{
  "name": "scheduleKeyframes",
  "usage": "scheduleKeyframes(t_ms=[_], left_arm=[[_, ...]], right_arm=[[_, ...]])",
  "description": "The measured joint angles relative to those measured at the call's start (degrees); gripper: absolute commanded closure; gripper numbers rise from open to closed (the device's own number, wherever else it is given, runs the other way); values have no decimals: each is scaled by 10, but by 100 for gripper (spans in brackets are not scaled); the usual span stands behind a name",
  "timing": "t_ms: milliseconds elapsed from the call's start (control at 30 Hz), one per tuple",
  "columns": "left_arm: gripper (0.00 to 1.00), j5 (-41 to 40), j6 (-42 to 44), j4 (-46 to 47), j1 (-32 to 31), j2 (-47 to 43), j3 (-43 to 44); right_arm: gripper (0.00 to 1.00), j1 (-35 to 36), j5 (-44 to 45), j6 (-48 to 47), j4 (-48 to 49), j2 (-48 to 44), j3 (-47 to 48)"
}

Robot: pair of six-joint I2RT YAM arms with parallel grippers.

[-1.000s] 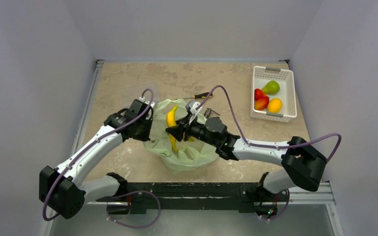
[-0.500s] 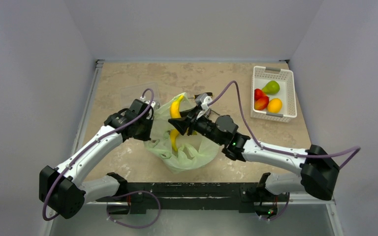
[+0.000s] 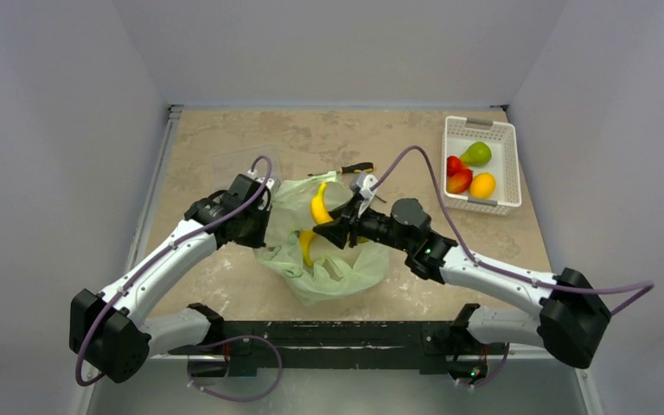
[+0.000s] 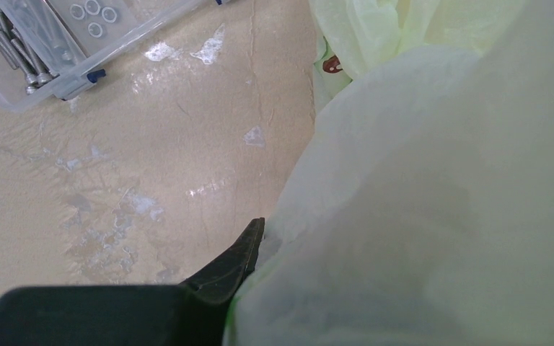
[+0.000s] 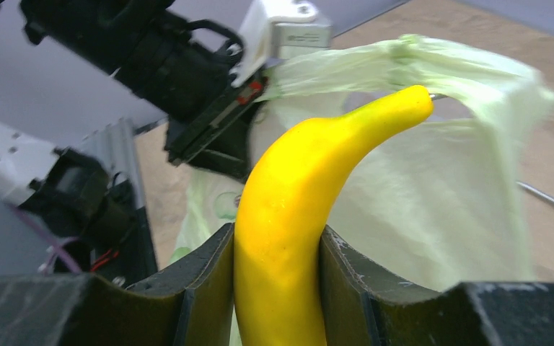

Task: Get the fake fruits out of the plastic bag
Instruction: Take out the fake fruit from the plastic bag, then place the fake fruit in the bin.

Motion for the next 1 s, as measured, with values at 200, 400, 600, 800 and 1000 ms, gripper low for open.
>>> scheduleKeyframes(t_ms=[200,400,600,800,1000], left_arm=[[100,-6,0,-9,0,0,0],[100,-8,0,-10,0,0,0],[100,-8,0,-11,0,1,0],[100,-8,0,-11,0,1,0],[100,-8,0,-11,0,1,0]], right_arm=[[100,4,-221,31,-9,129,92],[100,7,-313,54,-31,118,111],[100,9,-148,42,-51,7,130],[100,-8,267,61,-54,-94,108],[100,-144,473,45,-154,-24,148]])
